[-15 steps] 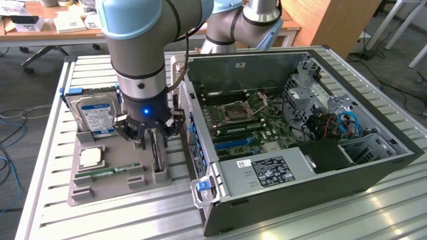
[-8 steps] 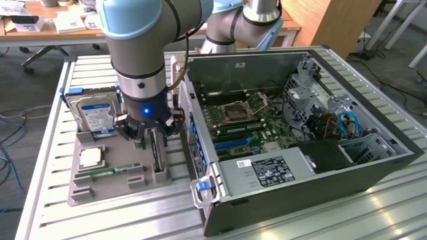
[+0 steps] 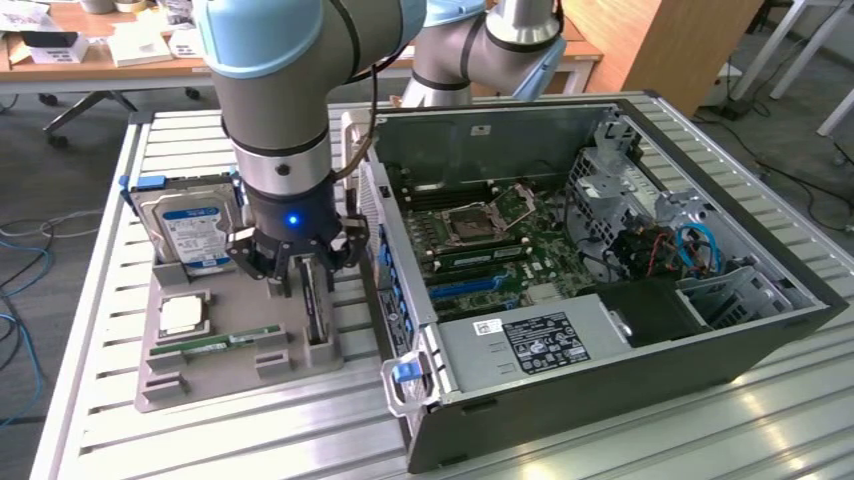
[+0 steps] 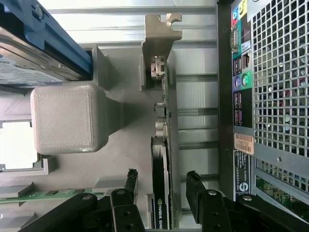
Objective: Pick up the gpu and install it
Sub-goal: 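Pick up the gpu and move the gpu toward the slot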
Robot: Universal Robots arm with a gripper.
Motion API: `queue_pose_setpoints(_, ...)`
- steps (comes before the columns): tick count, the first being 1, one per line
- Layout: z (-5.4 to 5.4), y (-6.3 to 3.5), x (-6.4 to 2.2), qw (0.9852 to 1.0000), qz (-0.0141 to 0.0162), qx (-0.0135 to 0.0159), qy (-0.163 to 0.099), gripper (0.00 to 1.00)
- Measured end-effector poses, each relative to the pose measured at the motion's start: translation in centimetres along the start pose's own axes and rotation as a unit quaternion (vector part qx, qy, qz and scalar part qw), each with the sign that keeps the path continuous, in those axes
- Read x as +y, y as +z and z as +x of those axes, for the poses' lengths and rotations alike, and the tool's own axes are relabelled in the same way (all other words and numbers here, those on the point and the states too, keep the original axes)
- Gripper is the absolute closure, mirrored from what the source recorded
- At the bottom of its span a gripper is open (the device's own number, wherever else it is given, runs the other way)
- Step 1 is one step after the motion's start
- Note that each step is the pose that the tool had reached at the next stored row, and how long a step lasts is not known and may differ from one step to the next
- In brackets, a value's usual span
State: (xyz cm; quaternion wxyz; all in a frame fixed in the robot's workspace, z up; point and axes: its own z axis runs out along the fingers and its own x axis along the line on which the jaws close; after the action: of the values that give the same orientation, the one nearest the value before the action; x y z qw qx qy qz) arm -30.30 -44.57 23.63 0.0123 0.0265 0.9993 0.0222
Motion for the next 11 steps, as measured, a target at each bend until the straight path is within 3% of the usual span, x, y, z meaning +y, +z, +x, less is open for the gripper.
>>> queue_pose_setpoints(11, 0.14, 0.24, 0.3, 1.0, -0.0001, 0.0003, -0.006, 0.47)
